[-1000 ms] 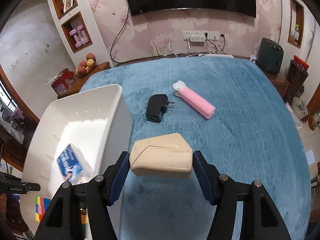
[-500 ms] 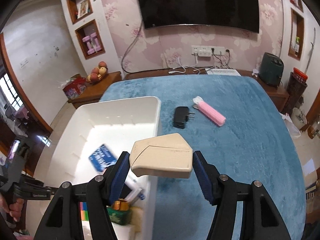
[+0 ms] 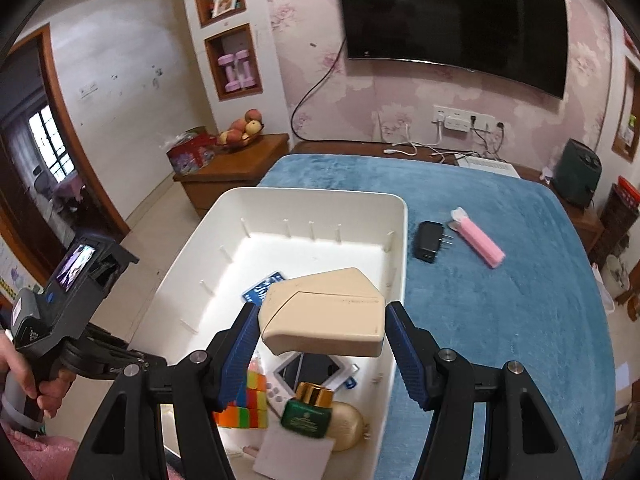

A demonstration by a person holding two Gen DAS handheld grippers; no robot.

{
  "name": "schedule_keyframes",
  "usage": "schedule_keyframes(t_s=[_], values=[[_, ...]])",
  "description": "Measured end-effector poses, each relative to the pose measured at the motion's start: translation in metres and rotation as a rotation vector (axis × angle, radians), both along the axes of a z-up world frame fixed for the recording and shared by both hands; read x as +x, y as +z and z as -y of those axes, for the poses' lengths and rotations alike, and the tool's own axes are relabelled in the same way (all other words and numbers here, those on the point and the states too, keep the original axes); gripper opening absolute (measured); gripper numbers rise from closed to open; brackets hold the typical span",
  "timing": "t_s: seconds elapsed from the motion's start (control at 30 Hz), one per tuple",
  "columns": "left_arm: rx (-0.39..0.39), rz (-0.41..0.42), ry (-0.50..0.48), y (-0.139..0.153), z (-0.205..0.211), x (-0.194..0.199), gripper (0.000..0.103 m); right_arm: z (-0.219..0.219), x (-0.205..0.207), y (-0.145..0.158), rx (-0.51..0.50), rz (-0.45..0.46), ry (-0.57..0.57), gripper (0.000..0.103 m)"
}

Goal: Organize rigid objects
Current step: 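Carry the beige block into the tray with the right tool and release, then move the open right tool to the pink roller and close on it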

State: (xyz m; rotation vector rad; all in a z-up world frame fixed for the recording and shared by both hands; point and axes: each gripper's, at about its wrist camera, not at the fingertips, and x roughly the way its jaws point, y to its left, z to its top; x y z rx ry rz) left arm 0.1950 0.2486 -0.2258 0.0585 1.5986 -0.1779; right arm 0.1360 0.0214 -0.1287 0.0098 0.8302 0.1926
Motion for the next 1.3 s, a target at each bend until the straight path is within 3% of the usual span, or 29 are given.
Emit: schedule_keyframes(t_s=[0.7,0.93,1.3], values=[[0.013,-0.034,-0.008,-0.017,0.0,0.012,0.007,-0.004,0.003,-0.001,-0.013,0.0,0.037,0.065],[0.025,-0.051,0.027,-0.023,0.001,0.016,0.008,0.019,0.014,-0.007,-0.018,-0.022,0.015,0.066],[0.078,-0.08,0.091,-0.028,0.005,0.019,0.01,0.082,0.044,-0.005,0.001,0.018,-0.069,0.07]])
